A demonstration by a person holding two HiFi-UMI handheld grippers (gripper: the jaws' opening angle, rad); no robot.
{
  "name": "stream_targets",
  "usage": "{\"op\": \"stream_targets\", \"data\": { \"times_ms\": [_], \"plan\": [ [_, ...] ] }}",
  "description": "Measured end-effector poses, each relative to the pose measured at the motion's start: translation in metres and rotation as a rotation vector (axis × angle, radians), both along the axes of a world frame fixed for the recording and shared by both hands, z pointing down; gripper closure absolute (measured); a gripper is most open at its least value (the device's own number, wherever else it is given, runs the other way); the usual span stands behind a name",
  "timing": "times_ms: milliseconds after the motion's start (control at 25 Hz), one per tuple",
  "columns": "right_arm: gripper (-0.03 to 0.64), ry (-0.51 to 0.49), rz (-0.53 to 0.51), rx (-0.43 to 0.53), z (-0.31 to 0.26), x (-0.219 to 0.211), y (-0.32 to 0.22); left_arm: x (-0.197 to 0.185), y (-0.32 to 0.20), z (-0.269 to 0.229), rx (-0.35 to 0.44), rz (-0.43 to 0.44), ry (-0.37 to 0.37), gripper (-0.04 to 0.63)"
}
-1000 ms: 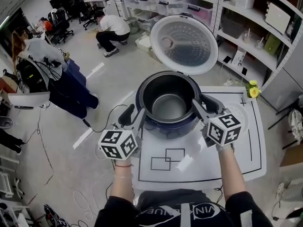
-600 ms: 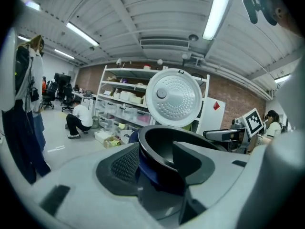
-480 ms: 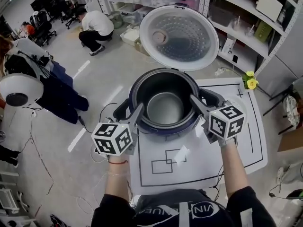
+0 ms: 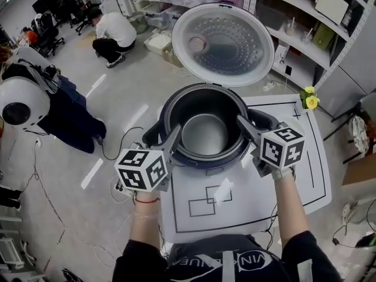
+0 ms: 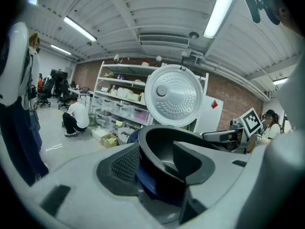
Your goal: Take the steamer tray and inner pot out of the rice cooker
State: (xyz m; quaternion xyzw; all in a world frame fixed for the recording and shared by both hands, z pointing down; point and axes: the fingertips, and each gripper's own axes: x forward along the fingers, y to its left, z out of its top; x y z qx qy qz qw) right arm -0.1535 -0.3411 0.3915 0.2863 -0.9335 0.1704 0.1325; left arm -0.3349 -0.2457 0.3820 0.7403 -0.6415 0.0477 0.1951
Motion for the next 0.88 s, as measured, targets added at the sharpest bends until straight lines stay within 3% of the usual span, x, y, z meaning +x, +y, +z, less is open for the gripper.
{"op": "stream_targets", "data": {
  "times_ms": [320, 480, 680, 880],
  "plan": [
    [0.495, -0.080, 0.034, -0.014, 0.002, -0.002, 0.003, -0.005, 0.003, 0.005, 0.009, -0.099, -0.011, 0.422],
    [0.509, -0.112, 0.054, 0.008, -0.006, 0.003, 0.003, -0.004, 0.002, -0.003, 0.048, -0.124, 0.059, 0.422],
    [0.516, -0.166, 0.070, 0.058, -0.026, 0.003, 0.007, -0.004, 0.009, -0.019, 0.087, -0.133, 0.020, 0.426],
    [0.518, -0.213, 0.075, 0.114, -0.047, 0.006, 0.013, -0.004, 0.016, -0.042, 0.168, -0.157, 0.030, 0.443]
  ]
}}
